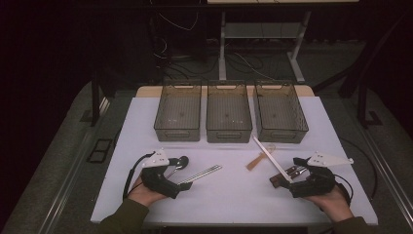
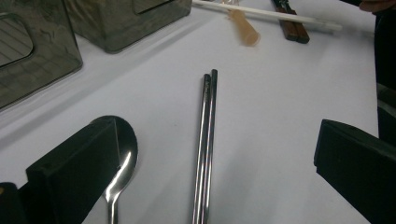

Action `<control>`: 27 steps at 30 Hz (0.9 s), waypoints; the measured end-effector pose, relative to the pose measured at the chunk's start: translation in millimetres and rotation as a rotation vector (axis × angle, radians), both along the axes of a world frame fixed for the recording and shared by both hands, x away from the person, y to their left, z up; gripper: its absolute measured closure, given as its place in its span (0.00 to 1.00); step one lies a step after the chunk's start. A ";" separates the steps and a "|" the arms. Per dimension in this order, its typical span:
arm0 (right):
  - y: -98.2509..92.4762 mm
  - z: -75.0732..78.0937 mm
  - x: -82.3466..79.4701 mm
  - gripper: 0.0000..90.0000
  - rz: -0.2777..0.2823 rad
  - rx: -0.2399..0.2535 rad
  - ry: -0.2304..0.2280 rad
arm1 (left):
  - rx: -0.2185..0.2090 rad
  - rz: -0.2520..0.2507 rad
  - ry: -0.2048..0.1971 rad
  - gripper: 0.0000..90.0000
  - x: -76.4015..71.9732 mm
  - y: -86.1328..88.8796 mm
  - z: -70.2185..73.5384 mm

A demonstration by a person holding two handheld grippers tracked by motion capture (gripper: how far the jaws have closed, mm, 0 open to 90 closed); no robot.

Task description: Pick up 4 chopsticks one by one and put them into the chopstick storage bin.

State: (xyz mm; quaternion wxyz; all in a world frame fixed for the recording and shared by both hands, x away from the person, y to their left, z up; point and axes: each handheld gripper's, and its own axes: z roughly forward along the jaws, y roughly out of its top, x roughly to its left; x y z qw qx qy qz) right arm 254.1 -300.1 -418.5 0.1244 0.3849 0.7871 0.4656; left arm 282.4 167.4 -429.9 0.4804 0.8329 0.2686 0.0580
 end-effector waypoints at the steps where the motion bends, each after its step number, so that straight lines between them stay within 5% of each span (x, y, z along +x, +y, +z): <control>1: -0.1 0.6 0.2 0.01 -0.001 -0.005 0.006 | 0.000 0.005 -0.002 0.00 -0.2 1.3 0.1; 13: -4.2 9.5 12.5 0.08 -0.054 -0.045 0.033 | 0.006 0.016 -0.004 0.00 -0.6 3.2 -0.6; 20: -6.8 11.9 21.5 0.22 -0.080 -0.074 0.040 | 0.018 0.011 -0.008 0.00 -0.7 1.8 -1.1; 27: -3.2 8.7 35.7 0.43 -0.070 -0.110 0.102 | 0.023 0.012 -0.006 0.00 -0.6 1.5 -1.6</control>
